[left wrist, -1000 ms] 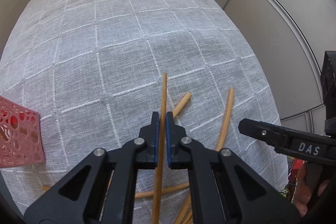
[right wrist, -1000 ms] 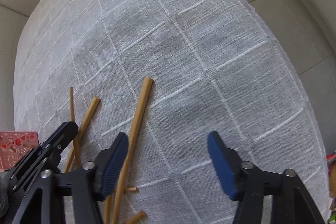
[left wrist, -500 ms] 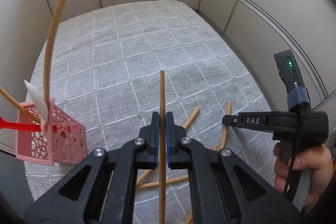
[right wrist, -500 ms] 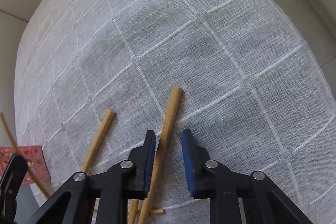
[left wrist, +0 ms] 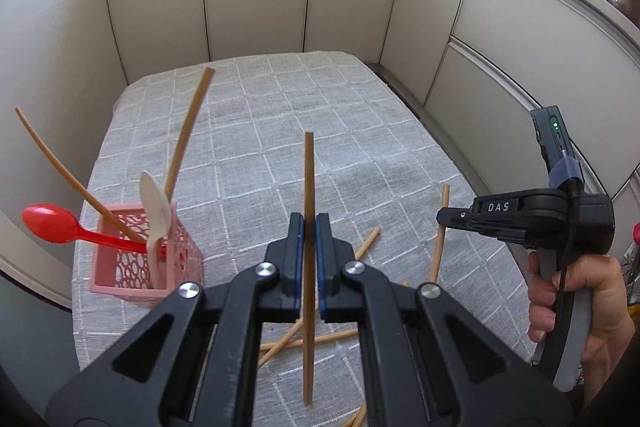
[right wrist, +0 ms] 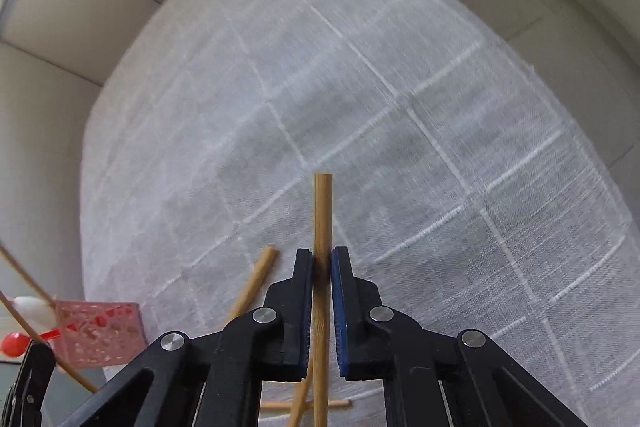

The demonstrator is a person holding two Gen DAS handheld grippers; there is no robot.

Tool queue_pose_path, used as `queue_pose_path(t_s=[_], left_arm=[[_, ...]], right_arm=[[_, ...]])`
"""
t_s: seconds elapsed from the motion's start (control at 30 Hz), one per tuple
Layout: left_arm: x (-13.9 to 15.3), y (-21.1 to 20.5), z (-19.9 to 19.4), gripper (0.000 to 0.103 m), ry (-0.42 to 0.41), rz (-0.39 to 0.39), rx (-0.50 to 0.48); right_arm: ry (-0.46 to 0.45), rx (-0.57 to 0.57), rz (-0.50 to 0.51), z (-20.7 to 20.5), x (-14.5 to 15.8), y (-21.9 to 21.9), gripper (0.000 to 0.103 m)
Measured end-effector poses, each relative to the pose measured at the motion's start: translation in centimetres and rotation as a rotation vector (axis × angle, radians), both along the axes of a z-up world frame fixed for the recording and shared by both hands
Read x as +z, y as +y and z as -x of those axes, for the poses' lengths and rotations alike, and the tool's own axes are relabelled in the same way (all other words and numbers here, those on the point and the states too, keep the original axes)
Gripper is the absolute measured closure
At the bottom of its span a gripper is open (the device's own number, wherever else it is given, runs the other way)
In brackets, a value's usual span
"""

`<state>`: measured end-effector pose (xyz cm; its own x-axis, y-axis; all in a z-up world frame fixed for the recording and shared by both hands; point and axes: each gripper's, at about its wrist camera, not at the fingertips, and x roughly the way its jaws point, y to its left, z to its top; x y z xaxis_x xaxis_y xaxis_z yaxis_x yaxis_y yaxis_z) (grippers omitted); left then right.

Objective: Organize utensils
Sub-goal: 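Carry both chopsticks over the pink basket and drop them in, opening both grippers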

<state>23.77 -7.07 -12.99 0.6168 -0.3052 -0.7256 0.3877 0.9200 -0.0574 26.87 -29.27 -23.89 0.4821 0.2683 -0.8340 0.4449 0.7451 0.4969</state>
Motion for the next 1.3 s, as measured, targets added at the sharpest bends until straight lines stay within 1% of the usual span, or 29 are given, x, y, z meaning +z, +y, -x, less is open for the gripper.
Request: queue_pose_path(t_s=[0.2,0.3,0.5,0.6,0.7,0.93,1.1,1.3], left_arm=[[3.5,2.5,2.4,0.097,-0.101,0.046,0.004],[5.0,3.7,3.5,0.097,-0.149,0.073,0.011],[8.0,5.8,5.5,0.097,-0.237,0.141,0.015],[9.1,7.0,5.8,0.097,-0.274,0.173,0.028],[10.1,8.8,5.9,0.097,-0.308,0.206,0.061],[10.8,11.3,5.2,0.097,-0.38,0.242,0.184],[10.4,12.0,4.8,0.097,-0.415,0.201,0.248],[8.9,11.4,3.6,0.097,-0.434,0.119,0.272]], right_arm=[[-0.165,0.075,0.139,3.0,6.3,2.5,0.095],[-0.249,0.101,0.206,4.6,9.0,4.3,0.095],[-0.406,0.142,0.282,6.6,13.3,7.3,0.095],[-0.476,0.156,0.308,7.5,15.3,8.4,0.095],[-0.531,0.172,0.304,7.7,16.6,9.2,0.095],[-0.611,0.183,0.26,7.5,18.1,11.3,0.095],[-0.663,0.192,0.232,7.1,18.8,12.9,0.095],[-0.694,0.19,0.199,6.1,19.1,14.2,0.095]])
